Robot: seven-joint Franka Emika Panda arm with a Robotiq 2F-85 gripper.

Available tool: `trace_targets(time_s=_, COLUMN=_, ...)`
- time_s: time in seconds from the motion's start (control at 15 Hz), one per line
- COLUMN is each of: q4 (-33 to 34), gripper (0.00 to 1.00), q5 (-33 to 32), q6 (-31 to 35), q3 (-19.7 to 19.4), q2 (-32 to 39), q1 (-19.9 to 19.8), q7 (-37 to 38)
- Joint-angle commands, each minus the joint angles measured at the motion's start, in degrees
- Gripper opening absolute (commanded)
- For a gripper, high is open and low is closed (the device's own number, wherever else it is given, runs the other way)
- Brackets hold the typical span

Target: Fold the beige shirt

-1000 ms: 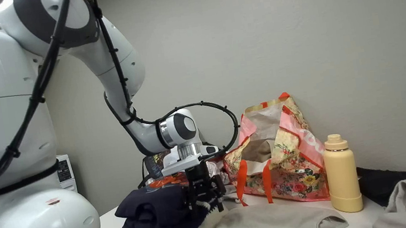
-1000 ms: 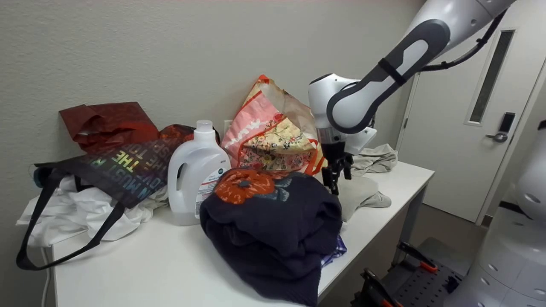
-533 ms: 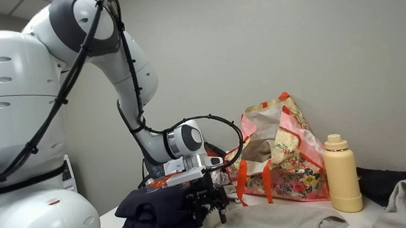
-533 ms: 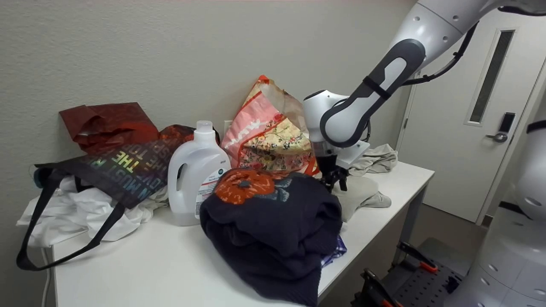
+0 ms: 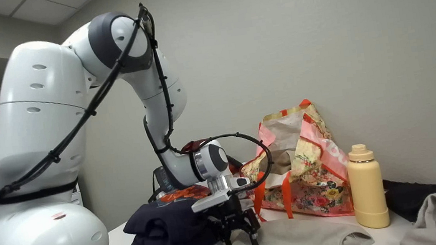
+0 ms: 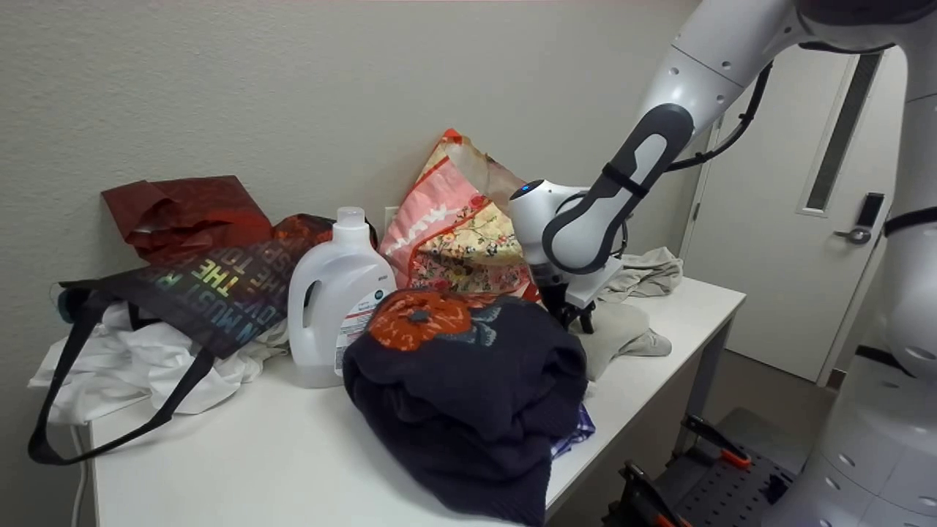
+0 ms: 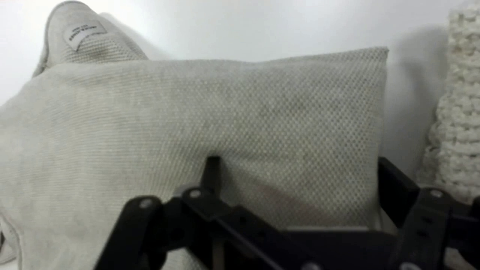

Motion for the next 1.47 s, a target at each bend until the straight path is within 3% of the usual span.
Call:
trace_targets(time_s=0.0, q4=2.96, gripper=1.00, q5=-1.28, q6=0.30, q3=-1.77, q2=3.49, q1=1.81, q7=1.86)
trace_targets(time_s=0.33, q4=4.49, gripper=1.00, q5=-1.08, q6=0.17, q3=-2.32, q2=5.01, q1=3.72, q7=1.79)
trace_targets(time_s=0.4, q4=4.48, gripper=0.75, q5=-1.08, q6=0.12, q3=-2.52, q2=4.94, q1=3.98, q7=1.84)
trace_targets(time_s=0.47, q4=4.45, gripper=0.74, q5=-1.12, q6=0.04, q3=-2.73, q2=4.80, q1=4.17, q7=1.82)
trace_targets(time_s=1.07, q4=3.15, gripper=0.06, q5=-2.00, q6=-0.92, q3=-4.40, q2=0.40, q1=4.02, q7=4.13)
trace_targets(time_s=1.4, q4=0.37, gripper=0.06, q5=2.82, q6=0.86, q3=-3.46, q2=-6.53, q1=1.64, q7=-2.09)
